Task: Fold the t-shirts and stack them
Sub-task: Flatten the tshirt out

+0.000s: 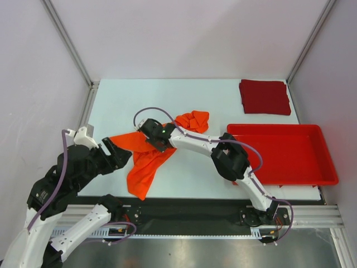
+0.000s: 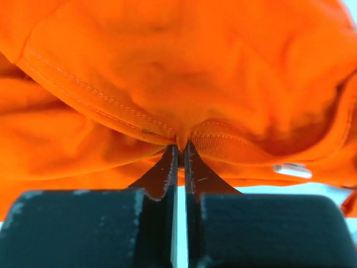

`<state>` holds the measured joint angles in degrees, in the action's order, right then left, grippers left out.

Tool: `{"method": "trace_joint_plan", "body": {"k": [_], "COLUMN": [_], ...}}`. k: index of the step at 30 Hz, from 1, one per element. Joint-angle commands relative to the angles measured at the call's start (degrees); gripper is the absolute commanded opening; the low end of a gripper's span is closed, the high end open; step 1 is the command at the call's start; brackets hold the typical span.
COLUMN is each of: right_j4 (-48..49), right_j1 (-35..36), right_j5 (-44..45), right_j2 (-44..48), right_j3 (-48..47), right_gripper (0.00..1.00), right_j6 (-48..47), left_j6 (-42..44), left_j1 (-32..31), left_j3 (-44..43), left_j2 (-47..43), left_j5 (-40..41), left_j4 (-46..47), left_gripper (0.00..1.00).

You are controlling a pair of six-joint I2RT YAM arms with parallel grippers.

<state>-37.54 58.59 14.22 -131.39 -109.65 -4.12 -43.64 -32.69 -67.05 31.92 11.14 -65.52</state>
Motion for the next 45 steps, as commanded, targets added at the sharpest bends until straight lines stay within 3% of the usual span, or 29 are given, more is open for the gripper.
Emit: {"method": "trace_joint_plan", "body": {"k": [1,6,9,11,17,25,30,34,40,45], "right_j4": [-1.03,-6.66,-7.72,-8.51,-7.02,-14.40,-13.17,-12.30,-6.78,0.35], "right_j1": [-0.23,-1.80,-3.30,-4.36,-4.62,-6.56,-11.11,-17.26,-29.29,-34.15], "right_j5": [4.67,4.68,-0.32,-3.13,-5.61,-5.17,-3.85,-3.93,-10.06,-11.23], "right_j2": [4.74,7.03,7.91,7.30,7.47,10.88,19.93,28.19,38.04,41.12], "right_j3": [-7.48,-11.73,-12.08,-12.87,-13.83,-34.65,-35.38,-29.94,-8.86,7.74], "right_gripper": [0.00,0.01,0.05,0.00,0.00,0.00,0.00,0.00,0.00,0.00], "right_j6": [-0.63,-0.45,-0.45,-0.19,3.32,9.22,14.21,16.16,15.90,14.84], "left_j6": [-1.36,-1.54,-1.54,-1.63,-1.45,2.50,3.73,4.61,4.79,5.14], "left_j1": [0.34,0.34,0.26,0.34,0.34,0.34,0.34,0.34,0.34,0.34], "left_j3": [0.16,0.86,1.22,1.04,0.95,0.69,2.70,3.76,3.59,4.82], "left_j2": [-0.98,-1.60,-1.77,-1.95,-2.30,-2.30,-0.64,0.59,5.51,9.91], "left_j5": [-0.68,-1.03,-1.12,-1.38,-0.86,-0.33,-1.73,-2.43,-4.01,-6.12], "left_j4": [1.18,2.23,2.93,3.20,2.59,6.62,10.75,13.83,15.51,17.09], "left_gripper": [0.76,0.76,0.76,0.76,0.76,0.72,0.73,0.74,0.75,0.75]}}
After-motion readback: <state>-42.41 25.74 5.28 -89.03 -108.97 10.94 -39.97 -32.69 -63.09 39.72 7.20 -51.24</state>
